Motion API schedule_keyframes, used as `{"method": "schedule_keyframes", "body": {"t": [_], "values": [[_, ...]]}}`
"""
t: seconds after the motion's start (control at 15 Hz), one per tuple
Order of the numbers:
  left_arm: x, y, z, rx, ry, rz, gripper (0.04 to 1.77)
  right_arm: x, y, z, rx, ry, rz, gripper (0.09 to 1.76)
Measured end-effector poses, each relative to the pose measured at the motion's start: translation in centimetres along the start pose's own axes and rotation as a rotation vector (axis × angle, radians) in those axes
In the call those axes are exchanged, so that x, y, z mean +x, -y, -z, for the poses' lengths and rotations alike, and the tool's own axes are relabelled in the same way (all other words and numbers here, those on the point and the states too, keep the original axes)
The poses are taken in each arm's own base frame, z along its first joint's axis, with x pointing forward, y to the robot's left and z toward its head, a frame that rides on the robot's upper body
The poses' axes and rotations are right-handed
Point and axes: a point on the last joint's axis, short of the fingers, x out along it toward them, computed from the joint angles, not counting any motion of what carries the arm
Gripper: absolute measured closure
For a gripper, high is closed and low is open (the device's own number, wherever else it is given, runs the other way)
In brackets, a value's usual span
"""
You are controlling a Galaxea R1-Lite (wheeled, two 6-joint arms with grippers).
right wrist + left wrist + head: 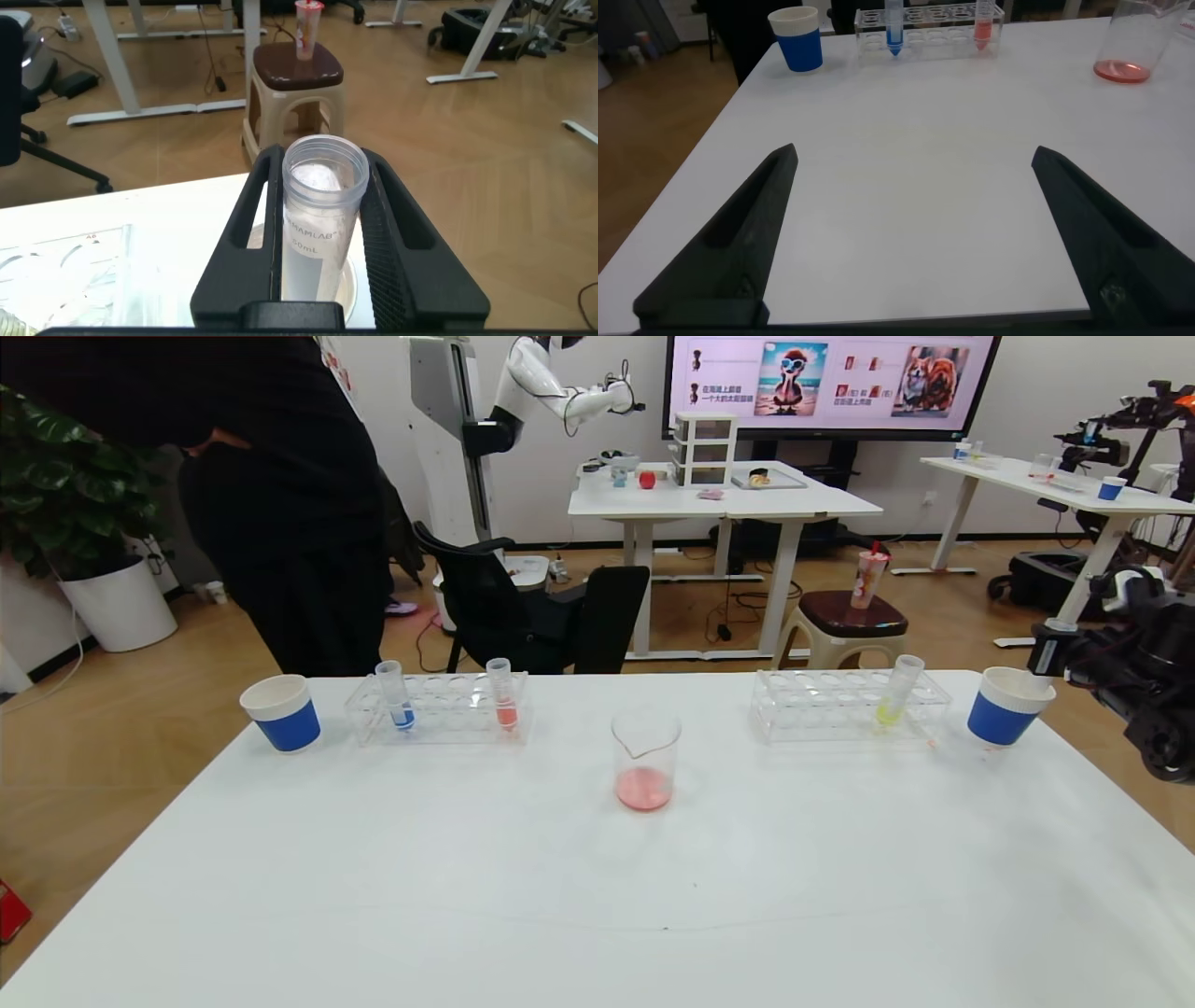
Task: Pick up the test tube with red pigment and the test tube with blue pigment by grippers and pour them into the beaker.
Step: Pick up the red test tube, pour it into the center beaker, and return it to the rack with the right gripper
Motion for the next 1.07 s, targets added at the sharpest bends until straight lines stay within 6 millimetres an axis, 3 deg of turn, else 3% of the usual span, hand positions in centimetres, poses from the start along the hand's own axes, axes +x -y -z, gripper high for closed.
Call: {"method": "schedule_keyframes", "body": {"t": [0.6, 0.67, 0.8, 0.87, 0.93, 1.07], "values": [[0.0, 0.0, 0.0, 0.000, 0.000, -0.001, 0.06, -0.1, -0.2, 1.7, 0.001, -0.014, -0.008, 1.32], [0.0, 0.0, 0.0, 0.000, 0.000, 0.000, 0.06, -0.1, -0.1, 1.9, 0.001, -0.017, -0.016, 1.18], [0.0, 0.0, 0.0, 0.000, 0.000, 0.000, 0.06, -0.1, -0.2, 1.9, -0.001, 0.007, -0.021, 0.48], [0.0, 0.0, 0.0, 0.000, 0.000, 0.000, 0.06, -0.1, -0.2, 2.0, -0.002, 0.015, -0.022, 0.22], [0.0, 0.0, 0.0, 0.000, 0.000, 0.000, 0.06, -0.1, -0.3, 2.0, -0.002, 0.013, -0.023, 0.11], [0.0, 0.0, 0.0, 0.000, 0.000, 0.000, 0.06, -0.2, -0.7, 1.8, -0.002, 0.017, -0.033, 0.11]]}}
